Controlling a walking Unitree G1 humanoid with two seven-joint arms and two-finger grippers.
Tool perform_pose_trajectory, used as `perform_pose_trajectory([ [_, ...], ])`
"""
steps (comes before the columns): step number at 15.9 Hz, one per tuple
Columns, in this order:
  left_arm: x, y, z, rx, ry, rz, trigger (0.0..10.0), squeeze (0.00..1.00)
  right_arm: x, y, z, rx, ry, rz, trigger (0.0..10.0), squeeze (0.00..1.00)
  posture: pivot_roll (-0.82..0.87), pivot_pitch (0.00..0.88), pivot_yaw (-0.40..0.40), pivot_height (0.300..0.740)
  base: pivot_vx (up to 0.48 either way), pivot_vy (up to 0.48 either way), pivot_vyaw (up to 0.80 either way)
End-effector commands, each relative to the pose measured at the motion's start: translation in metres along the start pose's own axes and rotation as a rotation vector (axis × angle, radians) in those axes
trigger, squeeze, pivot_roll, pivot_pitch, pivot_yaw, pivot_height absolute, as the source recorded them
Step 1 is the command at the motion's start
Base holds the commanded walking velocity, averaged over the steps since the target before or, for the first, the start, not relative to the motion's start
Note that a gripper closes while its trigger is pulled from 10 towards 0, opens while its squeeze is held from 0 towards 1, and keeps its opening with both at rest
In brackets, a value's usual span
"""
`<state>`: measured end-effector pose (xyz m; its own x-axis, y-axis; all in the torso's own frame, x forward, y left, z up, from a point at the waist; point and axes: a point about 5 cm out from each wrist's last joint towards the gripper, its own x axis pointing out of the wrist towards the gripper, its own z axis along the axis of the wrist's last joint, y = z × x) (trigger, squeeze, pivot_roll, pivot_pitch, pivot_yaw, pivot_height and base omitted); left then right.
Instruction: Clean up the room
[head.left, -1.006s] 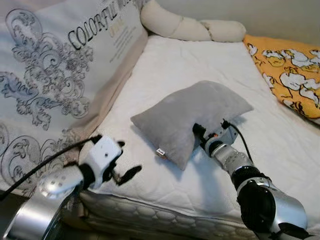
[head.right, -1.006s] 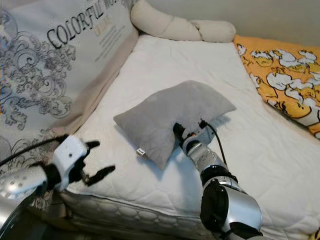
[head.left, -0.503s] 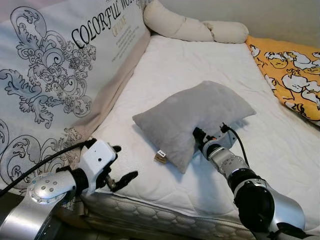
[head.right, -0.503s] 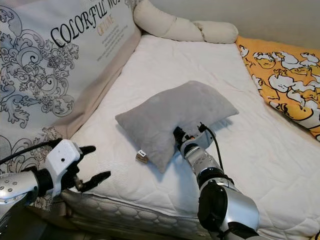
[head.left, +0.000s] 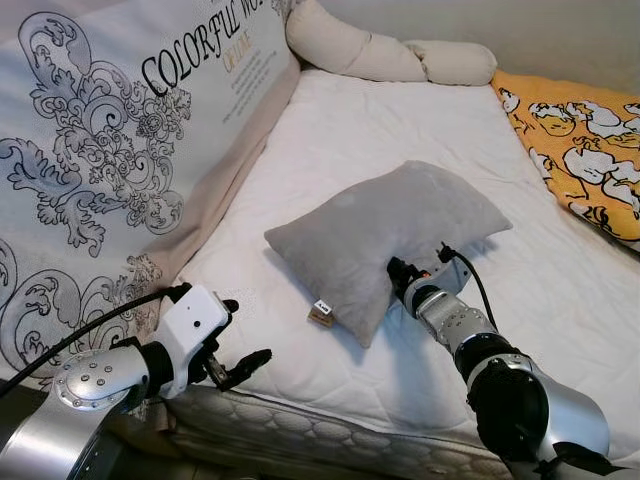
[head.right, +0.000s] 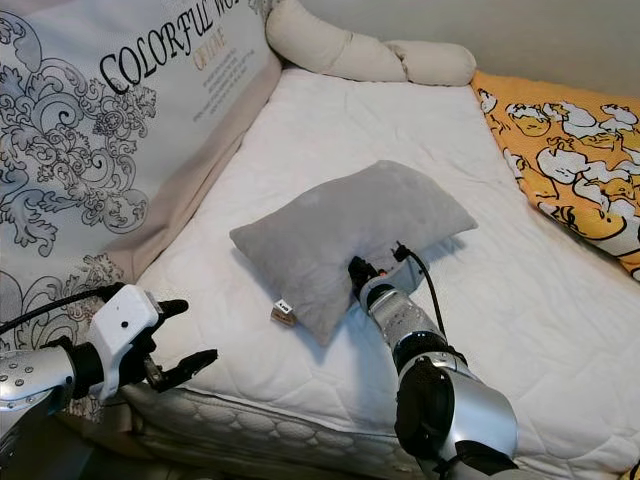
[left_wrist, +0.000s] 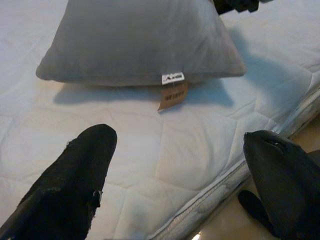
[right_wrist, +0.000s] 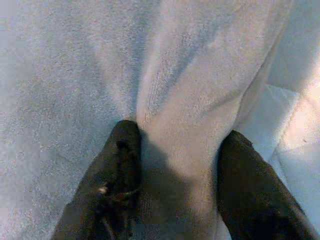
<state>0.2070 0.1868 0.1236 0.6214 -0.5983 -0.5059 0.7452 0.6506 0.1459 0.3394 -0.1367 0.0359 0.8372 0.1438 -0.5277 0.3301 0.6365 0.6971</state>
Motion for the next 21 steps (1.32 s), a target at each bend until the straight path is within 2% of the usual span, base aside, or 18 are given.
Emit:
perform_pose_trajectory([
  [1, 0.001, 0.0, 0.002, 0.018, -0.005, -0.004, 10.0, 0.0, 0.001, 0.006, 0.0, -0.013, 0.018, 0.005, 0.0, 0.0, 0.18, 0.0, -0.053, 0.74, 0.0, 0.0, 0.0],
  [5, 0.004, 0.002, 0.001, 0.015, -0.006, 0.01, 10.0, 0.0, 0.001, 0.007, 0.005, -0.009, 0.003, 0.005, 0.0, 0.0, 0.18, 0.0, -0.053, 0.74, 0.0, 0.0, 0.0],
  [8, 0.002, 0.007, -0.002, -0.004, -0.014, 0.07, 10.0, 0.0, 0.001, 0.011, 0.009, -0.011, -0.004, 0.011, 0.0, 0.0, 0.17, 0.0, -0.052, 0.74, 0.0, 0.0, 0.0],
  [14, 0.004, 0.011, -0.005, -0.018, -0.029, 0.093, 10.0, 0.0, 0.001, 0.012, 0.02, -0.028, -0.017, 0.028, 0.0, 0.0, 0.13, 0.0, -0.04, 0.74, 0.0, 0.0, 0.0],
  [17, 0.007, 0.023, -0.002, -0.029, -0.032, 0.192, 10.0, 0.0, 0.001, 0.017, 0.025, -0.042, -0.026, 0.047, 0.0, 0.0, 0.12, 0.0, -0.034, 0.74, 0.0, 0.0, 0.0],
  [19, 0.008, 0.032, -0.001, -0.042, -0.044, 0.259, 10.0, 0.0, 0.001, 0.029, 0.028, -0.059, -0.025, 0.09, 0.0, 0.0, 0.11, 0.0, -0.032, 0.74, 0.0, 0.0, 0.0],
  [20, 0.006, 0.046, 0.004, -0.064, -0.072, 0.359, 10.0, 0.0, 0.002, 0.055, 0.03, -0.108, -0.005, 0.206, 0.0, 0.0, 0.11, 0.0, -0.032, 0.74, 0.0, 0.0, 0.0],
  [21, 0.004, 0.053, 0.006, -0.076, -0.086, 0.408, 10.0, 0.0, 0.002, 0.068, 0.031, -0.136, 0.009, 0.266, 0.0, 0.0, 0.11, 0.0, -0.032, 0.74, 0.0, 0.0, 0.0],
])
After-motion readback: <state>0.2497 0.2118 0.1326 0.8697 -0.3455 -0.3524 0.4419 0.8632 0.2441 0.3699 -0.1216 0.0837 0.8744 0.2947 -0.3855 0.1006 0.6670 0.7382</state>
